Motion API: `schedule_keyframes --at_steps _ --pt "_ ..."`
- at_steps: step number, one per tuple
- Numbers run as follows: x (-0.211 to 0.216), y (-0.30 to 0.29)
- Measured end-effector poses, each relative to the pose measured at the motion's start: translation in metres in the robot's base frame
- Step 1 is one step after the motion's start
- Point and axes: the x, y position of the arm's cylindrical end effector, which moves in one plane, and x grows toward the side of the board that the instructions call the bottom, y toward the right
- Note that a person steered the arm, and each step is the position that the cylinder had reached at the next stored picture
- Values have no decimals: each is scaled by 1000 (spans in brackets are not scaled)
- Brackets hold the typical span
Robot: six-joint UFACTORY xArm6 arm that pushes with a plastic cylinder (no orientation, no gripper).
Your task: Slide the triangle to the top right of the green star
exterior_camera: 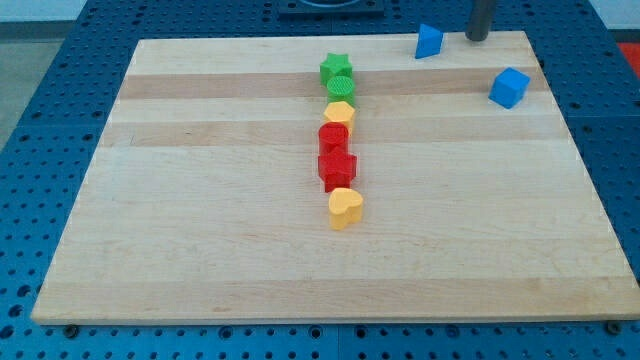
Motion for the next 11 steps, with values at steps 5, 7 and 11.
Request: schedule_keyframes --at_steps 5,7,11 --pt "17 -62" --pt "19 -85" --pt "19 -122"
